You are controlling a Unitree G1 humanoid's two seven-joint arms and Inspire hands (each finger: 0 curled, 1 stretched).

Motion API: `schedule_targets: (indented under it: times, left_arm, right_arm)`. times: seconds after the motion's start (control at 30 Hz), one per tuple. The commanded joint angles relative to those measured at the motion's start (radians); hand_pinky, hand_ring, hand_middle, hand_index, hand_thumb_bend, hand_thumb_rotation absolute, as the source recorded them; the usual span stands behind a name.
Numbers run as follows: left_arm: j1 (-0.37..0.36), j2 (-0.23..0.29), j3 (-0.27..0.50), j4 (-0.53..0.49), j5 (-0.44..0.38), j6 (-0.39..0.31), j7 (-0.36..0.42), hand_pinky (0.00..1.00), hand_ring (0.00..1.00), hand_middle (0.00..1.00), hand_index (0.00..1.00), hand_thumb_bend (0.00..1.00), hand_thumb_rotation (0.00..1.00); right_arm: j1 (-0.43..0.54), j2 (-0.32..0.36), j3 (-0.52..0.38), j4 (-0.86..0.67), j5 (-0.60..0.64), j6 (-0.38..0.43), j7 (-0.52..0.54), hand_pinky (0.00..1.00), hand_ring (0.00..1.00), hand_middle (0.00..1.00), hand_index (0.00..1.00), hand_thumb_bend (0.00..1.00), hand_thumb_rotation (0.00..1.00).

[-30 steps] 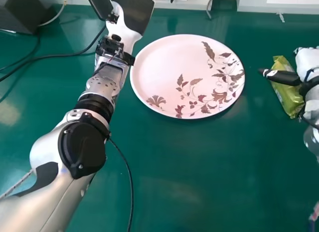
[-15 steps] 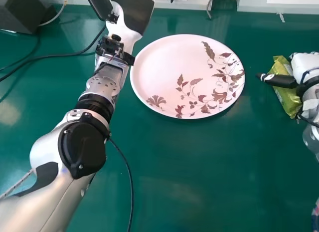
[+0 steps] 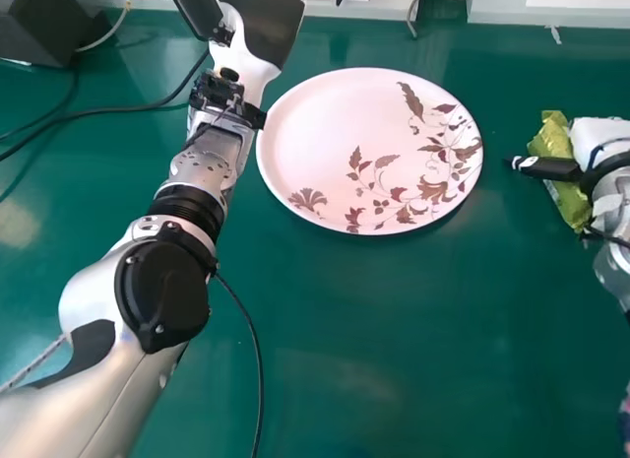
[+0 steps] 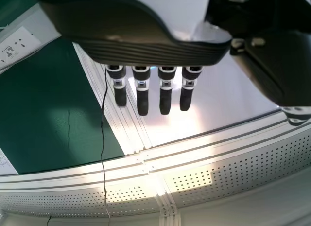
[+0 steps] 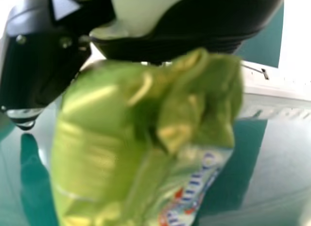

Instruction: Pick up biscuit and place it in the plate

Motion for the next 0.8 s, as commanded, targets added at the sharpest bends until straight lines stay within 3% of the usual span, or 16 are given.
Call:
schedule_targets:
  times: [0.0,0.53,0.77]
  left_arm:
    - [-0.016,0.000,0.004,-0.008,-0.012,0.001,-0.012,0.99,0.95,0.97,0.97,1.00,0.61]
    - [-0.016,0.004,0.007,-0.009,-0.016,0.001,-0.009,0.98,0.95,0.99,1.00,1.00,0.63]
    - [-0.017,0.006,0.009,-0.009,-0.025,0.016,-0.009,0.98,0.97,1.00,1.00,1.00,0.56]
  right_arm:
    - [0.008,-0.012,0.014,0.024,0.021,-0.013,0.012,0.87,0.93,0.95,0.88,1.00,0.84]
    - [-0.043,-0.026,0.062,0.167,0.057,-0.014,0.028,0.79,0.89,0.93,0.89,1.00,0.81]
    - [-0.051,-0.038,0.073,0.169,0.071,-0.023,0.034,0.79,0.87,0.91,0.88,1.00,0.80]
